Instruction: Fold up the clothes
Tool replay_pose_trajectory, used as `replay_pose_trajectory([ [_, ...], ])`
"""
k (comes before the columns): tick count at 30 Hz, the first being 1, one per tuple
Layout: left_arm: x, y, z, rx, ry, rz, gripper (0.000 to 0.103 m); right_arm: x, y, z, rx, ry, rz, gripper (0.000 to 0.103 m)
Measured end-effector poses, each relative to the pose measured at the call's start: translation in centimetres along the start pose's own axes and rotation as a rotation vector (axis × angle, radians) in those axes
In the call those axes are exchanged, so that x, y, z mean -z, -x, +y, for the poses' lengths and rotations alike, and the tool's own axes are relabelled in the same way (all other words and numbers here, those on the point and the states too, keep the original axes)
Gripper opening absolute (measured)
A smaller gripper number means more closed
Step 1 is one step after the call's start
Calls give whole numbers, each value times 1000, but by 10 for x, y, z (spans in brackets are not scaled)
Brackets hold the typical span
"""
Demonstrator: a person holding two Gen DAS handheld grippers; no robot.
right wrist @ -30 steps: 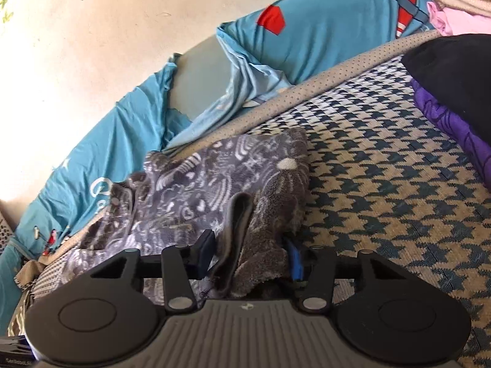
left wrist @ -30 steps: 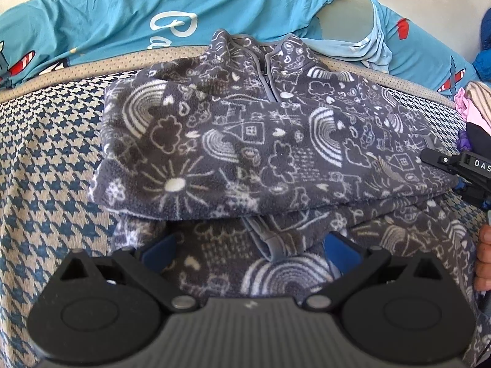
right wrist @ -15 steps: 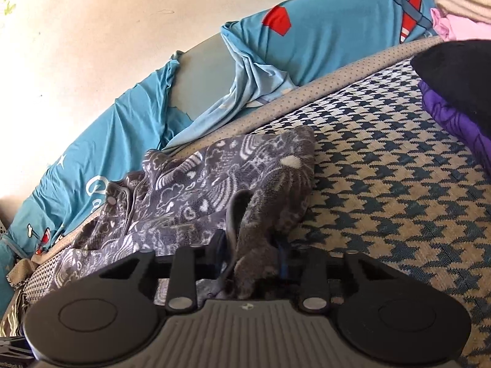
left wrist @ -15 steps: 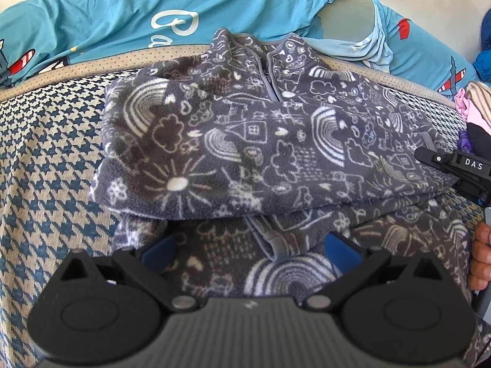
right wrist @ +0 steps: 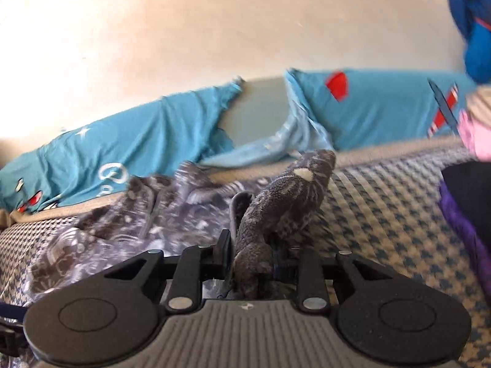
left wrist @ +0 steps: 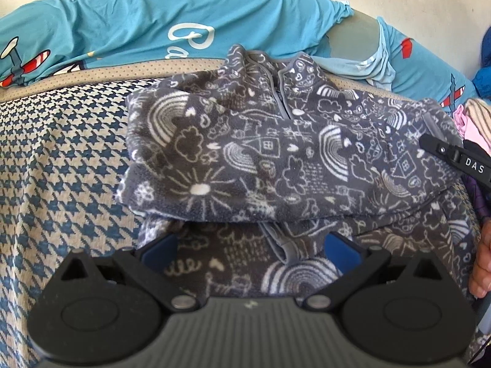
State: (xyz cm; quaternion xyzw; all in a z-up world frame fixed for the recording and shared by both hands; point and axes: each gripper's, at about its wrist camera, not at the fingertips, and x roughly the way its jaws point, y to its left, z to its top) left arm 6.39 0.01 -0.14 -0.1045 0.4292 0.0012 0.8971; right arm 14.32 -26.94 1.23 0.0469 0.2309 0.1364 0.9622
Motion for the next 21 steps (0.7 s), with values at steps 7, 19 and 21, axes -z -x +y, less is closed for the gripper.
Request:
replay_pose_trajectory([
  [7,-2,22,6,-31,-13,-93,103,-9,10,38,-33,83,-64,24],
  [19,4,47,63,-91,151,-152,103,-7,11,129,-135,309,-146,23],
  [21,6,51,76,-109,182,-161,103,-4,11,147,-156,361,-160,22],
])
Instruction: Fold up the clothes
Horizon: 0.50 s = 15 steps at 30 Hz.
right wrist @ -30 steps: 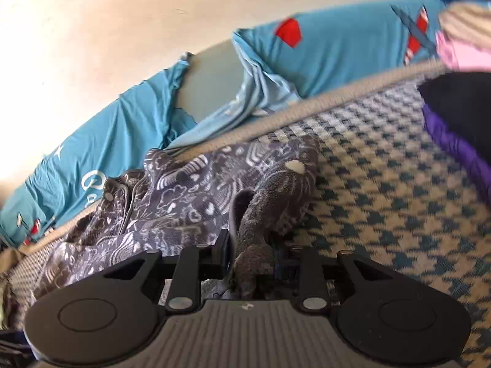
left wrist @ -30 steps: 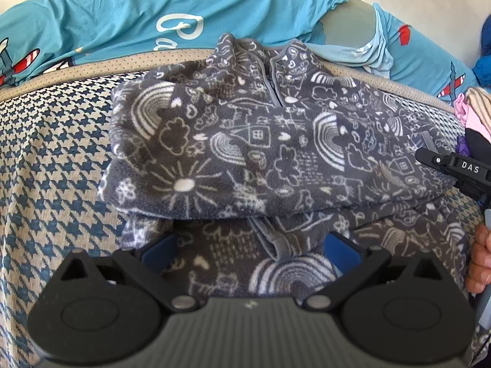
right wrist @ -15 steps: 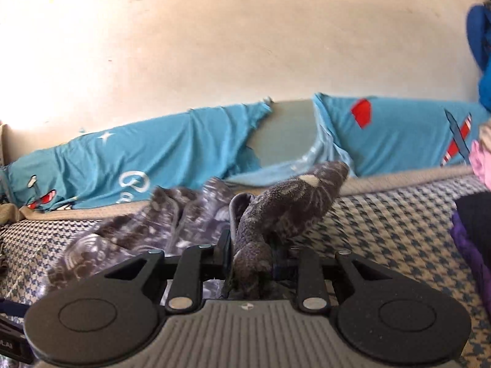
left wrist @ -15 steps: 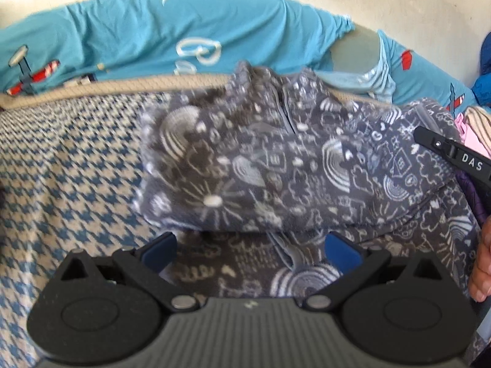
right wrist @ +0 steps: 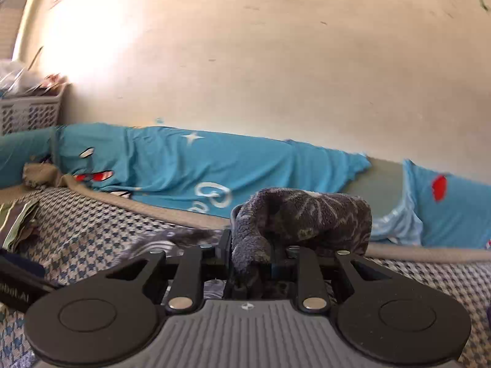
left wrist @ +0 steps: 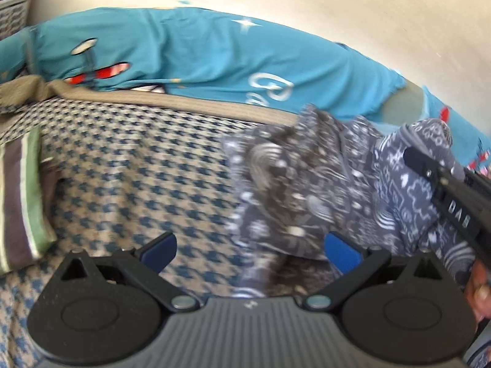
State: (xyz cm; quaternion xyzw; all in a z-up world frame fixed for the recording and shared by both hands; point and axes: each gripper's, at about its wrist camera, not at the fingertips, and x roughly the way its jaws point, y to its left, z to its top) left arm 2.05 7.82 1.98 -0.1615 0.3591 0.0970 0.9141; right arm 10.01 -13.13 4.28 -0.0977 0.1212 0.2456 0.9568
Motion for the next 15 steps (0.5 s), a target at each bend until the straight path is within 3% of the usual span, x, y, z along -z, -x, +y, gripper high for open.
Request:
replay_pose_trajectory([
  [7,2,2,44,-48,121,3,103,10,-19,60,-102,147,5,14],
  [15,2,-4,70,-61,190,34,103,34,-42,98,-225,203,71,14],
])
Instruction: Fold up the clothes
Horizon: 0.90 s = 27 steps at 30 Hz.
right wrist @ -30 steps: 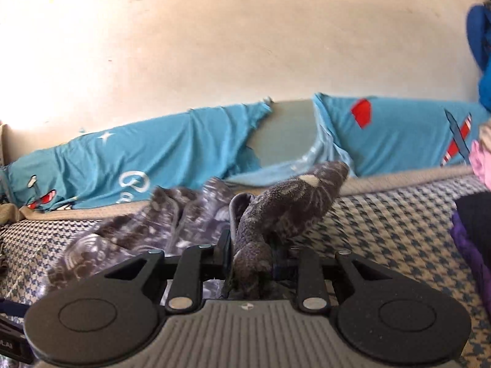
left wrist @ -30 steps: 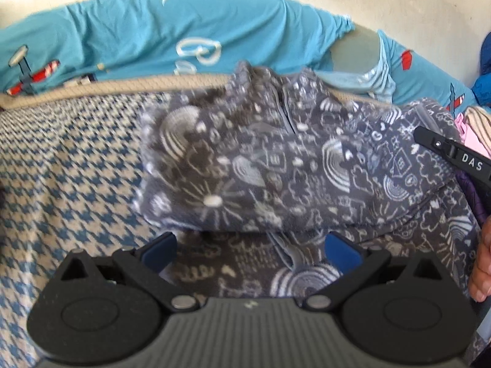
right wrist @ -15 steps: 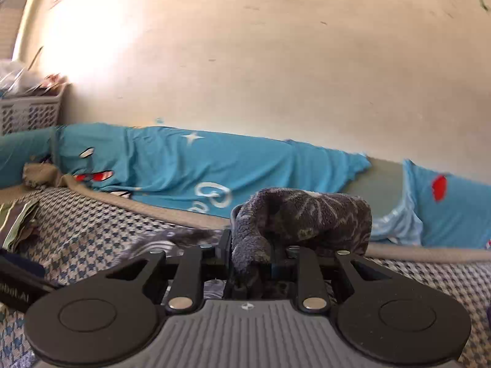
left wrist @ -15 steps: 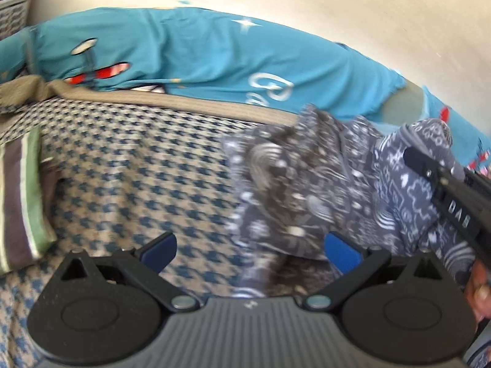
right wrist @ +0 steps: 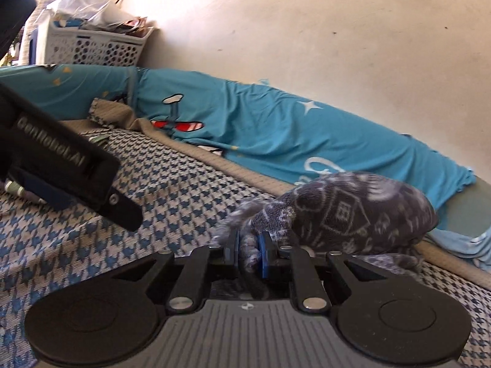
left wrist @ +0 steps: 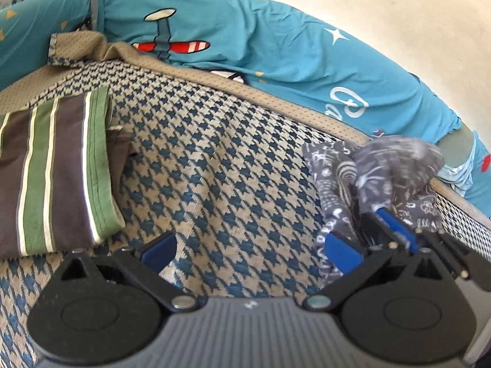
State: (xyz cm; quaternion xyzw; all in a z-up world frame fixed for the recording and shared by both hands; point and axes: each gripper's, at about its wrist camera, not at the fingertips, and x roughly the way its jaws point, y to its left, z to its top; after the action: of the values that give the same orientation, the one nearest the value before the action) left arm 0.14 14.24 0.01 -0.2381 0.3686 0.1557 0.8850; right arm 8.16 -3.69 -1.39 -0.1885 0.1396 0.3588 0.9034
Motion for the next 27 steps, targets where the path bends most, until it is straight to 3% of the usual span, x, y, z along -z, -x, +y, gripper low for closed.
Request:
replay_pose_trajectory([
  [11,-2,-3,3,-5,27,-4,103,-6,20,21,-114,118,-24,17],
  [14,-4,-2,1,-2,28,-10,103,-7,33,12,-99,104,1,29],
  [20,-3,-1,-10,17,23,-12,103,-6,56,-11,-23,102,27,42],
  [27,-4,-5,-21,17,17,-17,103,5,55,-9,-40,148,46,50],
])
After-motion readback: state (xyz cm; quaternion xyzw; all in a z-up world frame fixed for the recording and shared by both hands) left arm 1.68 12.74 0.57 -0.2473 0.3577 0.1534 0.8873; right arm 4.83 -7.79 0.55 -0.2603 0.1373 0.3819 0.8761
